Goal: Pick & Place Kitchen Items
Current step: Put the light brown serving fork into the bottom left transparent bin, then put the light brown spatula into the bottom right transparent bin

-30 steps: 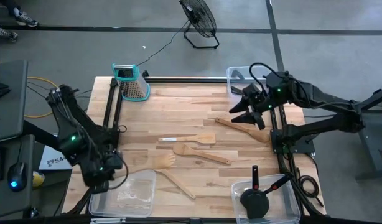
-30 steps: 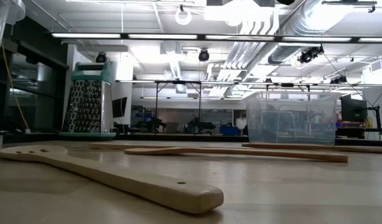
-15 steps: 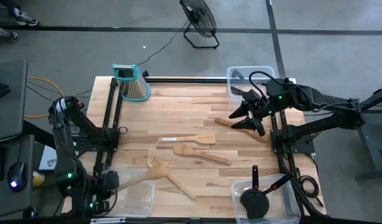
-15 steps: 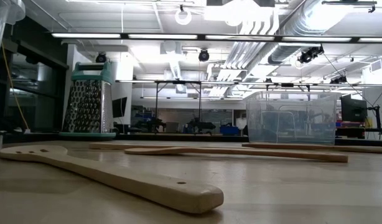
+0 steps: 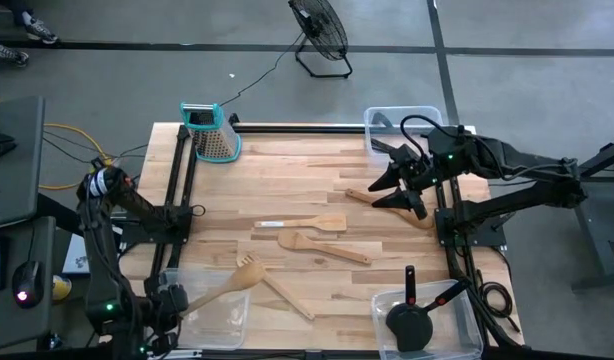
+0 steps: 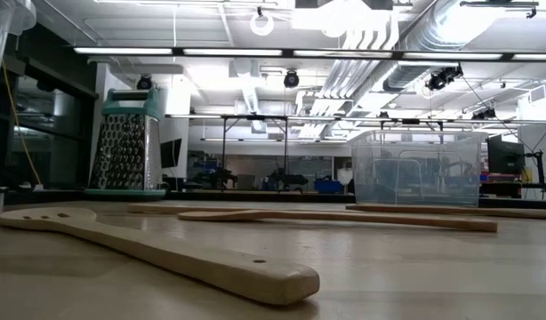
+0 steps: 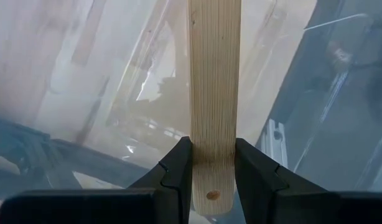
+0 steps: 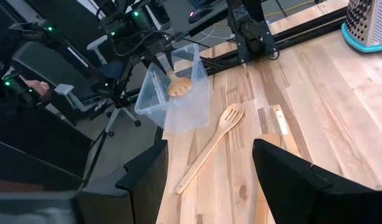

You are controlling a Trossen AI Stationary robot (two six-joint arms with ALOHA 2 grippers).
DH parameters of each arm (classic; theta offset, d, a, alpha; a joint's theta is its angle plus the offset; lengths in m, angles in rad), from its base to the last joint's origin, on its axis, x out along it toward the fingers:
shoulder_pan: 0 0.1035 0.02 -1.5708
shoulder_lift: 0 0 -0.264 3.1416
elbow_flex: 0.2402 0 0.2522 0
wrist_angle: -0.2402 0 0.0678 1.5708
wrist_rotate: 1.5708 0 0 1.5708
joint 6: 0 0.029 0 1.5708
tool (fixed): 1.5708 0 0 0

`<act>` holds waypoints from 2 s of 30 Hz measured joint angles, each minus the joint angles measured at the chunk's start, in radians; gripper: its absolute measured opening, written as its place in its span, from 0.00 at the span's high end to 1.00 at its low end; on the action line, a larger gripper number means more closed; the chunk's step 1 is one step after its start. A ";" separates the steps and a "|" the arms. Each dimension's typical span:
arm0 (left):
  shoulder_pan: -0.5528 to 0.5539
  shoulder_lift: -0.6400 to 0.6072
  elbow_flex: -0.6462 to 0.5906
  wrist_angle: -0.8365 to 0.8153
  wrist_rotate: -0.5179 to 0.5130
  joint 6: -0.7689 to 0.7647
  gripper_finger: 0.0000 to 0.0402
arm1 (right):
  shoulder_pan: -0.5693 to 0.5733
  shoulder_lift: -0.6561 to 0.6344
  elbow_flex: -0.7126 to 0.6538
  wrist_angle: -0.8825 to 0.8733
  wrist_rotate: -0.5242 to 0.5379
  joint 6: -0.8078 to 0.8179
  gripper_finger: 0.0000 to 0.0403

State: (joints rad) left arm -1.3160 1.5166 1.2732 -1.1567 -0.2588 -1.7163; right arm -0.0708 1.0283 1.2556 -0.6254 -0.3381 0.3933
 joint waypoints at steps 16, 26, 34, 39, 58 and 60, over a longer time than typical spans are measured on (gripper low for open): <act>0.000 0.006 0.000 -0.016 0.008 -0.035 0.53 | 0.000 0.000 0.000 -0.018 -0.009 -0.005 0.44; 0.041 -0.048 0.000 -0.021 0.042 -0.119 0.52 | 0.000 0.000 0.000 -0.040 -0.009 -0.024 0.44; 0.185 -0.226 0.001 -0.021 0.038 -0.114 0.52 | 0.000 0.000 0.000 -0.074 -0.007 -0.031 0.44; 0.311 -0.311 0.002 -0.022 0.036 0.020 0.52 | 0.000 0.000 0.000 -0.075 -0.005 -0.032 0.44; 0.944 -0.368 0.002 -0.019 0.027 0.950 0.52 | -0.001 0.000 0.000 -0.077 0.094 -0.053 0.44; 0.998 -0.358 0.002 -0.020 0.026 1.040 0.52 | -0.001 0.000 0.000 -0.077 0.118 -0.049 0.44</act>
State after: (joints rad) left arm -0.3176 1.1591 1.2747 -1.1763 -0.2325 -0.6764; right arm -0.0719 1.0286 1.2556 -0.7029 -0.2205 0.3447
